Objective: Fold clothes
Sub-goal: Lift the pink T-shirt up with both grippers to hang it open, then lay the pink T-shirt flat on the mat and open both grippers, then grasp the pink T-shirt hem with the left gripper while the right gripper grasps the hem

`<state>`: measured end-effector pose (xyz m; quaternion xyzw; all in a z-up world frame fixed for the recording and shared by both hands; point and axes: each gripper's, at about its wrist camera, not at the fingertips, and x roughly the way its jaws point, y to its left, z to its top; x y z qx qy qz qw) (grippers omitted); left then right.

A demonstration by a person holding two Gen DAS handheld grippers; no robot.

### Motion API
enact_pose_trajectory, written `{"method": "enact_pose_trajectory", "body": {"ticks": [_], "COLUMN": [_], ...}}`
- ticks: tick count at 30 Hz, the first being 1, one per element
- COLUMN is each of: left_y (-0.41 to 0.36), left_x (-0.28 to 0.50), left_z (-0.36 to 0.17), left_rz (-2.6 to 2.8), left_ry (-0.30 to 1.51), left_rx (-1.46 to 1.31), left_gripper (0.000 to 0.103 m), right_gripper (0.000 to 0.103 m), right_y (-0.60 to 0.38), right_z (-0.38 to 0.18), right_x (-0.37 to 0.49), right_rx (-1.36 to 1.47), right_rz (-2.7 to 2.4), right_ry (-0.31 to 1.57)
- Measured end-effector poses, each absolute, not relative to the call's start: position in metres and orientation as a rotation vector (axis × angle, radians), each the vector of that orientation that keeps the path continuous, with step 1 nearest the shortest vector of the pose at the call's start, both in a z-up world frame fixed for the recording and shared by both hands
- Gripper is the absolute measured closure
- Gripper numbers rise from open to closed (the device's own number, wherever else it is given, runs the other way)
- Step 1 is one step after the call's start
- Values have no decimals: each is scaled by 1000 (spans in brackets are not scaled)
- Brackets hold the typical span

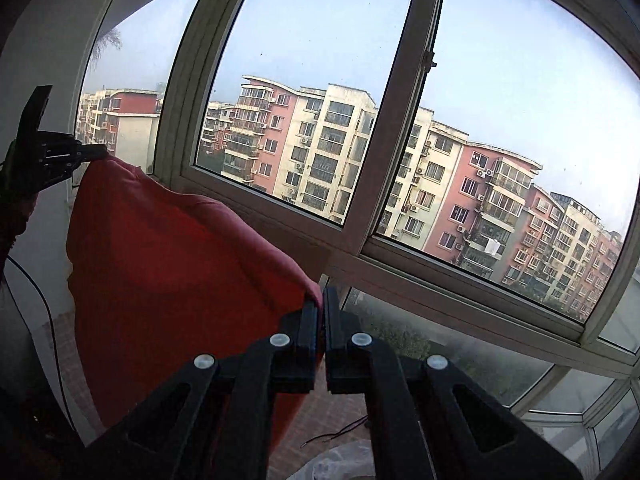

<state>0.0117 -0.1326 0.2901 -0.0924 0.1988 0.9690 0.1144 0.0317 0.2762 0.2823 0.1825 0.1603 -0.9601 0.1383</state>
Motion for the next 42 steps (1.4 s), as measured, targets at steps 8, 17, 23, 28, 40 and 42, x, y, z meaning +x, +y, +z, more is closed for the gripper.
{"method": "enact_pose_trajectory", "body": {"ticks": [8, 17, 23, 28, 40, 42], "left_y": [-82, -28, -22, -49, -152, -157], "left_x": [-157, -316, -340, -300, -32, 6], "left_z": [141, -83, -126, -99, -93, -116], "left_rz": [2693, 2524, 2498, 2500, 2330, 2258], "left_ry": [601, 602, 568, 577, 425, 346], "left_rx": [-725, -1208, -1312, -1294, -1406, -1488], "left_gripper": [101, 101, 97, 90, 83, 83], "right_gripper": [101, 100, 89, 80, 60, 60], "right_y": [307, 323, 318, 340, 338, 323], "right_z": [79, -114, -128, -76, -161, -196], "right_x": [-154, -307, -308, -244, 21, 52], "right_rx": [1056, 1448, 1443, 1308, 1530, 1586], "right_rz": [-2683, -2610, -2567, -2614, -2358, -2290], "right_ry": [270, 226, 196, 54, 110, 157]}}
